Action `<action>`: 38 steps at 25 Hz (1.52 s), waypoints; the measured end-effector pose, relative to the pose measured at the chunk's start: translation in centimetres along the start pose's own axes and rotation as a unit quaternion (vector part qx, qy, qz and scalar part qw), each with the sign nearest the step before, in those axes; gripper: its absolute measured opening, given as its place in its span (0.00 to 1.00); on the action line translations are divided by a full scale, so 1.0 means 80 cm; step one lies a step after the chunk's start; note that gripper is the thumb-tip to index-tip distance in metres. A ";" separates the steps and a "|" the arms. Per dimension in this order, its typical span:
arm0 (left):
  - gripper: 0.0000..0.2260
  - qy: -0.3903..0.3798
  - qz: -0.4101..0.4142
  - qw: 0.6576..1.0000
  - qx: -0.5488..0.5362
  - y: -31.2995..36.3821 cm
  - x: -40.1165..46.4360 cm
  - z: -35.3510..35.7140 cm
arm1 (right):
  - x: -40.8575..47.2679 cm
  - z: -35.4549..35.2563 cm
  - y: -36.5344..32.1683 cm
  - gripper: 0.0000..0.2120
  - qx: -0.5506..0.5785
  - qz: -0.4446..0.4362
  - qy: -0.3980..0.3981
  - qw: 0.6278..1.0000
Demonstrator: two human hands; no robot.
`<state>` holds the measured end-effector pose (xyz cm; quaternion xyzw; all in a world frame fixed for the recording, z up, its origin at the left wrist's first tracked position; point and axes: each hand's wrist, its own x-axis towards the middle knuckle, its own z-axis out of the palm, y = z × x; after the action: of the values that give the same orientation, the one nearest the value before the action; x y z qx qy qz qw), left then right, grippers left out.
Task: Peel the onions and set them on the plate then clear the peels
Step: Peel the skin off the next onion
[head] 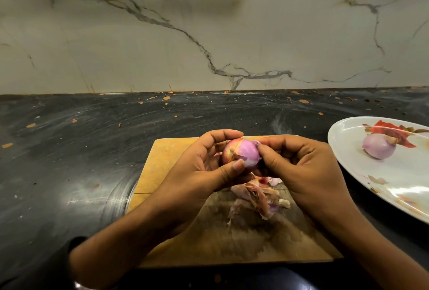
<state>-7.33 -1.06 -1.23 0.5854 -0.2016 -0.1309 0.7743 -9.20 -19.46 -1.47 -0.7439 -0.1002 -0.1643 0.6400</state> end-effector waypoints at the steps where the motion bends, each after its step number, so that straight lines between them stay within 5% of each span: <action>1: 0.21 -0.003 -0.001 1.000 -0.001 0.000 0.000 0.000 | 0.000 0.000 0.000 0.06 -0.001 0.000 0.008 1.000; 25: 0.19 -0.025 -0.026 0.998 -0.042 0.001 -0.002 0.000 | 0.003 -0.004 0.007 0.05 0.003 0.104 0.071 0.992; 31: 0.24 -0.027 0.025 0.999 0.014 0.003 -0.001 -0.001 | -0.002 0.002 0.005 0.04 -0.185 0.027 0.022 0.982; 38: 0.21 0.018 0.005 1.000 0.008 0.003 -0.001 -0.001 | 0.000 0.001 0.009 0.08 -0.123 -0.018 0.020 0.992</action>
<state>-7.41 -0.89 -1.01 0.5928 -0.1916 -0.1151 0.7737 -8.93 -19.46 -2.12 -0.8115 -0.0797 -0.2023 0.5424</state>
